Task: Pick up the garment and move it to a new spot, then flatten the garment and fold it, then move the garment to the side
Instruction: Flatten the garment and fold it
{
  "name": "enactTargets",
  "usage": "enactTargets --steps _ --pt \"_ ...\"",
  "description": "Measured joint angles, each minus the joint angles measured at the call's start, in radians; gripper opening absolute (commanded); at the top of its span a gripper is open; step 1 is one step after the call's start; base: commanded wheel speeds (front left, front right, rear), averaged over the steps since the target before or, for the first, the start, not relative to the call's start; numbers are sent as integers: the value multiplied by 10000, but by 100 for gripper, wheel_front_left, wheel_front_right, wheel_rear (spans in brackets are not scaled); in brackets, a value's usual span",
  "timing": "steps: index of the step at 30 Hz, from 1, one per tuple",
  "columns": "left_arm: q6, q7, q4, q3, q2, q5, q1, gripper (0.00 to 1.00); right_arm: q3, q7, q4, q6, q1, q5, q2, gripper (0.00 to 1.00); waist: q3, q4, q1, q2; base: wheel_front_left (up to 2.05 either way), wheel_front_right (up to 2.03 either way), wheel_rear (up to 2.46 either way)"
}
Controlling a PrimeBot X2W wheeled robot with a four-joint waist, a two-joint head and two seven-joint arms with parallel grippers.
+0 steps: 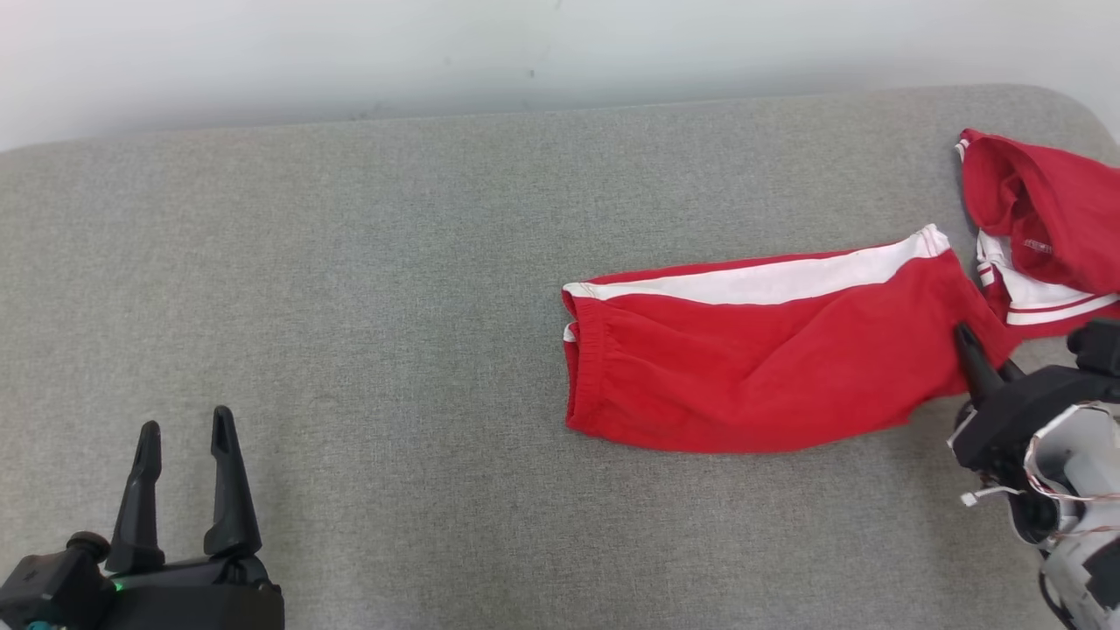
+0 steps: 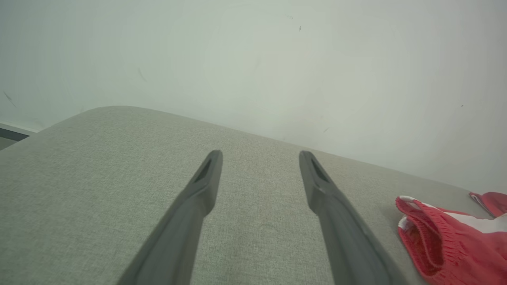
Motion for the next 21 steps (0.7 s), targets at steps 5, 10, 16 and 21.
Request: enactTargets --steps 5,10,16,21 --pt "33 0 6 -102 -2 -4 -3 100 75 -414 -644 0 -132 63 380 0 -73 2 2 0 0 0 0" --pt "40 2 0 -73 0 -31 50 100 466 -633 -1741 0 -151 -132 696 0 -269 38 2 0 0 0 0" --pt "98 0 -10 -167 -2 -121 180 100 932 -721 -3070 0 195 -598 1289 0 -416 222 2 0 0 0 0" --pt "128 0 25 -316 -2 -272 174 100 1091 -838 -3342 0 533 -1223 2107 0 -399 492 2 1 0 0 0"
